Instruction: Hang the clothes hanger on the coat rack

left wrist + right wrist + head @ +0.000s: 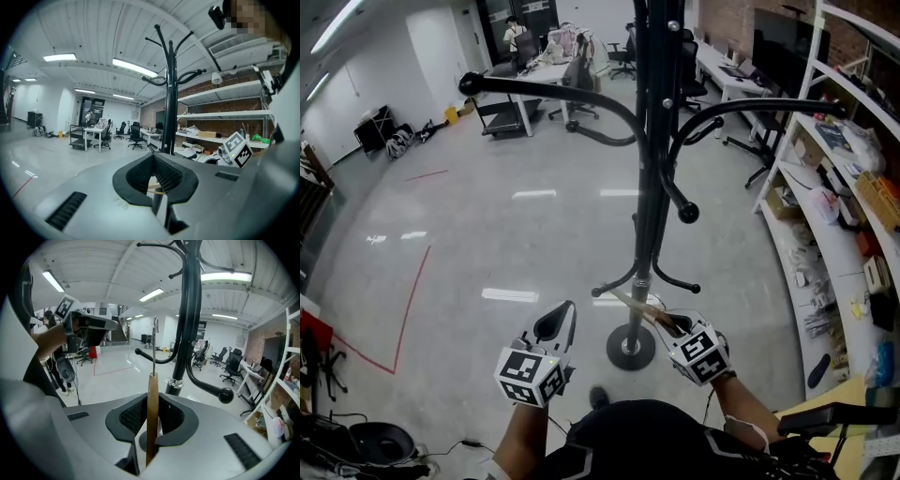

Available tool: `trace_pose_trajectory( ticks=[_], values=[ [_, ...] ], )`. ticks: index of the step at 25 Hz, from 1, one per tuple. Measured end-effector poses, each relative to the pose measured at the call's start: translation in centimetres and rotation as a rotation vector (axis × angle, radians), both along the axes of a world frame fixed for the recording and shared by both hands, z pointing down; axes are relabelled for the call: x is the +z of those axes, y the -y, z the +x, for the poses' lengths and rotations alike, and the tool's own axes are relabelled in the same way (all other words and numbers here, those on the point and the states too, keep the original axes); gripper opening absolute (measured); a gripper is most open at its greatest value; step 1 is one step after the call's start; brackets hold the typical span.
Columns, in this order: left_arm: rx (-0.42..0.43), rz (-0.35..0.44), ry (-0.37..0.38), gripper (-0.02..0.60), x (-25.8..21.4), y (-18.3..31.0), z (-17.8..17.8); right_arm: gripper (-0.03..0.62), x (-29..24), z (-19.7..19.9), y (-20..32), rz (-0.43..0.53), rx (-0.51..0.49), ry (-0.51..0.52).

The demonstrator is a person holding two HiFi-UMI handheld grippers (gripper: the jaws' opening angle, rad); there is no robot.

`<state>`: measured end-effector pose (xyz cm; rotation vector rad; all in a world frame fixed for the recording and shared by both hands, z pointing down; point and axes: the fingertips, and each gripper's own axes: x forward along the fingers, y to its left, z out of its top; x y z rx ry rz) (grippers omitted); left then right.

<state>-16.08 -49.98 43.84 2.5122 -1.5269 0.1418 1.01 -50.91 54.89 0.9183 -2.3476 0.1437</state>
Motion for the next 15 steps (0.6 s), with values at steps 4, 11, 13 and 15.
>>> trace_pose_trajectory(
  ticks=[4, 11, 13, 15],
  values=[
    [-0.003, -0.011, -0.007, 0.000, 0.8, 2.2, -1.8, 0.057, 2.0, -2.3, 2.1, -0.028, 0.009, -0.011],
    [-0.009, -0.033, -0.002, 0.000, 2.8, 5.1, -3.7, 0.057, 4.1, -4.3, 4.9, -0.071, 0.036, -0.024],
    [0.012, -0.042, -0.001, 0.000, 3.7, 6.0, -3.5, 0.057, 4.4, -4.7, 5.5, -0.075, 0.043, -0.028],
    [0.027, -0.053, -0.020, 0.000, 4.5, 6.7, -3.4, 0.057, 4.7, -5.0, 6.0, -0.075, 0.050, -0.029]
  ],
)
